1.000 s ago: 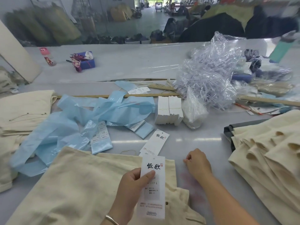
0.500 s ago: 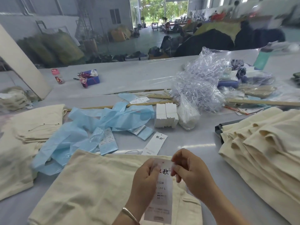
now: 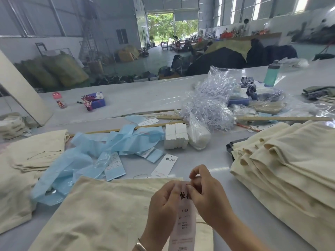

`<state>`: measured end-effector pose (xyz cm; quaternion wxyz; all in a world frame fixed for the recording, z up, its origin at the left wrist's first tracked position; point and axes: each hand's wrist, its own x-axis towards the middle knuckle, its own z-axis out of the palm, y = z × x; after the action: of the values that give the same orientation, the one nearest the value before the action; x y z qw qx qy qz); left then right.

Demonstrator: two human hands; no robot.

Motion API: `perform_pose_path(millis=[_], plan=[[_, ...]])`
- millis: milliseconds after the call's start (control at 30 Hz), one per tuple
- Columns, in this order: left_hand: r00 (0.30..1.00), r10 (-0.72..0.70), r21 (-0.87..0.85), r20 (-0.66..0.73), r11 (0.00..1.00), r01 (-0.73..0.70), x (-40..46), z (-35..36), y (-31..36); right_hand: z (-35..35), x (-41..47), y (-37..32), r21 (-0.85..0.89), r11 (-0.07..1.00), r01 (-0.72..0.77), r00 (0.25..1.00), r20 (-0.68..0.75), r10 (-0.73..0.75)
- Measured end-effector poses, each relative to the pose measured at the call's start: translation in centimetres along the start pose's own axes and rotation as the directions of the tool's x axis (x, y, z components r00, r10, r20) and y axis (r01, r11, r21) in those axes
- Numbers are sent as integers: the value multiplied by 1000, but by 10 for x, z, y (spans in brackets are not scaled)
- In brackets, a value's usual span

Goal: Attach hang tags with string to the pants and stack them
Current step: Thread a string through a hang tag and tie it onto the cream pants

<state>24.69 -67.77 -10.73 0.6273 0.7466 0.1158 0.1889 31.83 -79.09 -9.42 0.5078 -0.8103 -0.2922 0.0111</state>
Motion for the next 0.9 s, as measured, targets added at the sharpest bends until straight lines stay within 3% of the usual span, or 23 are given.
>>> perform_pose_path(millis=[100, 200, 267, 367, 500, 633, 733, 800, 900], plan=[[988, -151, -169, 15, 974, 152, -3, -3, 2, -3, -6, -3, 96, 994, -45, 998, 42, 41], [952, -270, -333, 146, 893, 304, -4, -6, 1, -6, -13, -2, 164, 984, -75, 995, 80, 63], [932, -281, -360, 229, 865, 349, -8, -4, 1, -7, -18, 0, 180, 979, -94, 993, 86, 79], [933, -299, -340, 200, 872, 352, -13, 1, -3, -9, -22, 3, 209, 969, -132, 986, 126, 108], [960, -254, -192, 119, 943, 273, -12, 9, -6, -15, -26, 6, 219, 965, -148, 984, 135, 120], [997, -71, 157, 8, 985, 69, -5, 14, -4, -25, -28, 7, -3, 997, -72, 992, -100, 71], [1000, 24, 261, 8, 965, -26, -2, 15, -1, -36, -30, 4, -92, 996, -9, 975, -221, -11], [998, 65, 277, 21, 959, -69, -3, 15, 0, -38, -31, 4, -24, 1000, -19, 987, -162, 15], [994, 93, 254, 53, 962, -103, -5, 17, 2, -32, -32, 5, 229, 960, -162, 987, 63, 151]])
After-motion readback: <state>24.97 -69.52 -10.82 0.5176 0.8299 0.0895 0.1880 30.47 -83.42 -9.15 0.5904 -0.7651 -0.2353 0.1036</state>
